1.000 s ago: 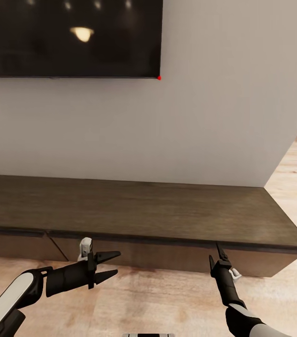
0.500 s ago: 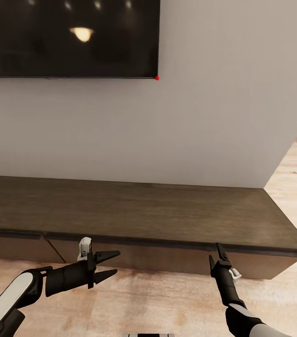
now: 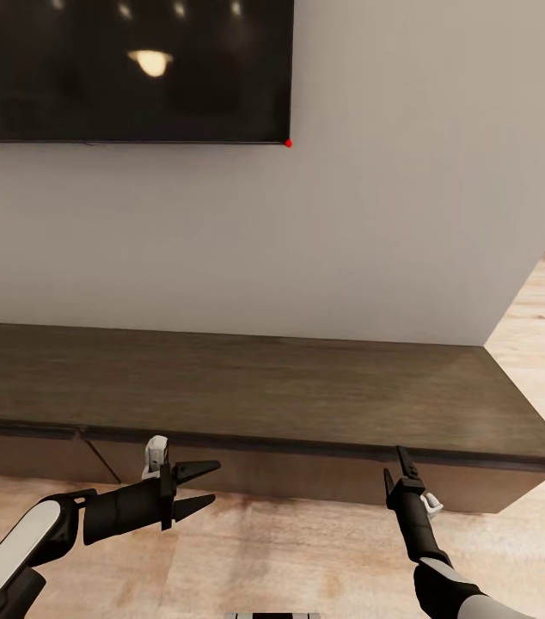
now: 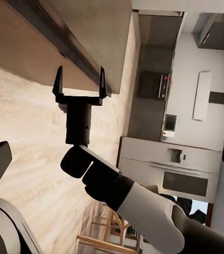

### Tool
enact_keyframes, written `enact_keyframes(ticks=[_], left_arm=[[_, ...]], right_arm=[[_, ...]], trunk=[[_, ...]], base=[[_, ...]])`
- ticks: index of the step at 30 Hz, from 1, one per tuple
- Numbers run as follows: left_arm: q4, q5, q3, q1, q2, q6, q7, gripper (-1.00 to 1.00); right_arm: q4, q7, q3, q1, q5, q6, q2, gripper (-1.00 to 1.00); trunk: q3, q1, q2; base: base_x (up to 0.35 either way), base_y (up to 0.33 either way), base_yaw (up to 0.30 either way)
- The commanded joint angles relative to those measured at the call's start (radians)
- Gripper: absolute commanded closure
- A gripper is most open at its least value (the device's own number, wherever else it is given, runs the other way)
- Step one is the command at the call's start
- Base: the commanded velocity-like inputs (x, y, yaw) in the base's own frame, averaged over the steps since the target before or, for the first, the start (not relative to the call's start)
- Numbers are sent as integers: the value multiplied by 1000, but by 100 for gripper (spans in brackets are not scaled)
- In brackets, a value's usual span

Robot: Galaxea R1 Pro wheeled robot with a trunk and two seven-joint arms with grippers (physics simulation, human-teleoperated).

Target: Place each of the two pumpkins and all three candles from the living room inside a cabinet in the living room (use any cabinet), then make sure every cabinet is closed, and position the cauldron so it is next to a table in the living room.

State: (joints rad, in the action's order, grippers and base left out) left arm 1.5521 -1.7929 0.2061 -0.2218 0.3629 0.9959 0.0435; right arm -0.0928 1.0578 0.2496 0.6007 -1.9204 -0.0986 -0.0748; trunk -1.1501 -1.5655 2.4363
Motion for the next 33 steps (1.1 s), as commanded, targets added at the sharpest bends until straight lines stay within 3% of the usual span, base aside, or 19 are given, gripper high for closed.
enact_keyframes(ticks=[1,21,22,33], left_arm=[[0,-6,1,-1,1,1,5,-100],[0,-6,1,-1,0,1,5,-100],[0,-6,1,-1,0,1,5,-100],[0,-6,1,-1,-1,1,5,-100]], right_arm=[[1,4,6,1,-11,-10,0,-100],[1,24,7,1,-10,-10,0,-100],[1,24,6,1,-10,-10,0,100],[1,25,6,1,-11,-10,0,100]], trunk=[[-1,0,0],[-1,0,0],[-1,0,0],[-1,0,0]], base=[[0,0,0],[0,0,0],[0,0,0],[0,0,0]])
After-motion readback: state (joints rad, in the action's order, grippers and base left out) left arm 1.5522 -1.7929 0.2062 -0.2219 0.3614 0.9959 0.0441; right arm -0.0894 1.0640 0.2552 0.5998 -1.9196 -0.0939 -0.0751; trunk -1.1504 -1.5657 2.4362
